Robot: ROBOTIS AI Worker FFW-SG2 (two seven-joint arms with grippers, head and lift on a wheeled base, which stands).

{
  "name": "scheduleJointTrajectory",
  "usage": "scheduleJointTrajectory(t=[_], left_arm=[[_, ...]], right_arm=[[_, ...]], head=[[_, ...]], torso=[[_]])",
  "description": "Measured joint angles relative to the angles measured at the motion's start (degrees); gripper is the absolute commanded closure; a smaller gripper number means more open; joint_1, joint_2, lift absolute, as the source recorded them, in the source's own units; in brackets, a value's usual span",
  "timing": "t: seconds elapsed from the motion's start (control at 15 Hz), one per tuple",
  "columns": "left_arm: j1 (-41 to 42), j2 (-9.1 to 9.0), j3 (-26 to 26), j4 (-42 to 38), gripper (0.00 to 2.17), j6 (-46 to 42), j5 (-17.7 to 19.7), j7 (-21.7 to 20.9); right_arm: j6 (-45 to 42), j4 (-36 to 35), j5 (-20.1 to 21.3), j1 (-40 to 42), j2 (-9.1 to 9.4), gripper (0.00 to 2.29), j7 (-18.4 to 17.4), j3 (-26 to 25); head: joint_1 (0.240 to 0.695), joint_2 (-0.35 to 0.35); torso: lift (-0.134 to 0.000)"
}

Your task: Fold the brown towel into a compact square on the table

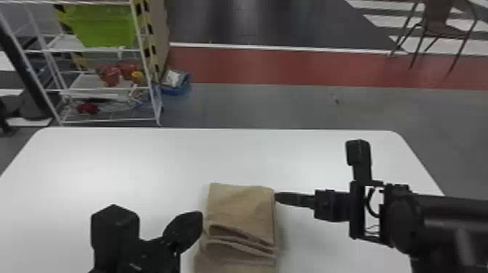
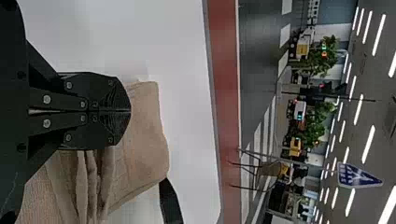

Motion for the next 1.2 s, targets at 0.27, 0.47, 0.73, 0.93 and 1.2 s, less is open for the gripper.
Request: scheduleJointTrajectory(t=[0.27,0.47,0.73,0.93,1.2], left_arm=[[1.3,0.12,-0.1,-1.2,2.01,0.2,-0.6,-0.1],[2.7,0.25,1.8,-3.5,2.01,2.1,-0.3,-1.3],[3.4,0.14,3.5,-4.7,2.01,4.8,0.4,-2.2],[3.6,0.04,5.8,-4.1,2.01,5.2,1.3,-2.3],[4.5,-0.42,12.4,-3.7,2.01,10.3,4.2,-4.4]], right_arm=[[1.8,-1.8,0.6,0.9,0.0,0.45,10.4,-3.4],[7.5,-11.8,0.9,4.8,-0.44,0.05,15.0,-7.6],[5.3,-24.9,9.1,10.4,-3.35,0.08,19.2,-3.8],[-2.1,-27.8,19.0,11.7,-3.44,0.09,20.9,2.8],[-15.5,-28.9,30.4,13.8,-3.91,0.2,21.7,11.2]], head=[[0.695,-0.047],[0.695,-0.072],[0.695,-0.074],[0.695,-0.036],[0.695,0.081]], torso=[[-0.123],[-0.123],[-0.123],[-0.123],[-0.123]])
